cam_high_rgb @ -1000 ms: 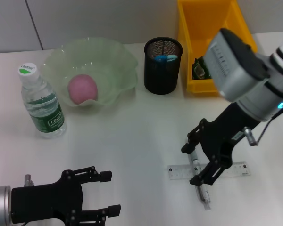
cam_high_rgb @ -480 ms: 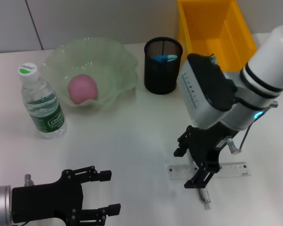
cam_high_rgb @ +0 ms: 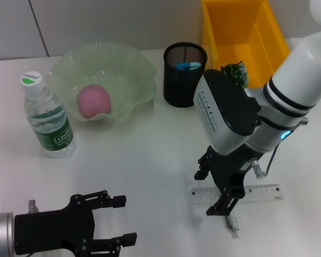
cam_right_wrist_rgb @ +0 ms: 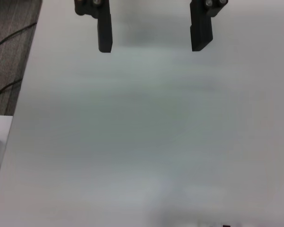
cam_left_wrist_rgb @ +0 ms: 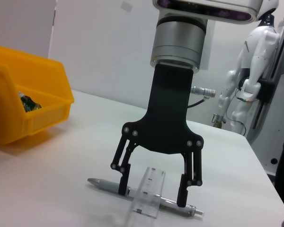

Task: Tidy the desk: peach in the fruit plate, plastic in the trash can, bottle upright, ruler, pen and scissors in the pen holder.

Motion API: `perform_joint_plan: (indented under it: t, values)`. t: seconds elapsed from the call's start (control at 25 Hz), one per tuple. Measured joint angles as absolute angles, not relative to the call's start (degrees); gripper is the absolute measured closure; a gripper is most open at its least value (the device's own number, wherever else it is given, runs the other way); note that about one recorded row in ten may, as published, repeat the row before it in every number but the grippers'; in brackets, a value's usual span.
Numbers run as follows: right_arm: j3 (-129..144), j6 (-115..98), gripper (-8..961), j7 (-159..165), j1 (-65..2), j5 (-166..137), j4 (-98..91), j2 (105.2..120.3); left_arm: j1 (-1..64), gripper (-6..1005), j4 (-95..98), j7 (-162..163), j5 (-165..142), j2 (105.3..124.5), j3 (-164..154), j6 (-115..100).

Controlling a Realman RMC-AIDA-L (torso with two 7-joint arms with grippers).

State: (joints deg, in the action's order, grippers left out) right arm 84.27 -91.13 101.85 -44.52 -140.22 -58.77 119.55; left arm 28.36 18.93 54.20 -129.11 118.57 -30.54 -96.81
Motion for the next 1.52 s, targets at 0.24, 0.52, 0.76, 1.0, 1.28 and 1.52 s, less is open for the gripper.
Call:
perform_joint_plan:
  t: [0.24, 0.52, 0.76, 1.0, 1.28, 1.52]
  values:
    - [84.8, -90.6, 148, 101.9, -44.6, -140.1, -58.1, 119.61, 28.3, 201, 18.8, 54.0, -129.1, 118.57, -30.3, -96.7]
    - [85.5, -90.2, 149, 102.1, -44.6, -140.1, -57.9, 119.62, 28.3, 201, 18.9, 54.2, -129.1, 118.57, -30.2, -96.7]
    - [85.9, -90.1, 150, 102.1, -44.6, -140.0, -57.9, 119.62, 28.1, 201, 18.9, 54.2, -129.1, 118.56, -30.2, -96.8]
    - [86.4, -89.8, 151, 102.1, -44.6, -139.3, -57.9, 119.70, 27.9, 201, 18.8, 54.2, -129.1, 118.56, -30.1, -96.8]
    - [88.4, -87.7, 152, 102.2, -44.9, -139.2, -56.5, 119.71, 27.9, 201, 18.8, 54.1, -129.1, 118.49, -30.1, -96.8]
    - [88.5, -87.5, 153, 102.6, -45.2, -138.9, -56.4, 119.71, 27.9, 201, 18.9, 54.2, -129.0, 118.47, -30.1, -97.0]
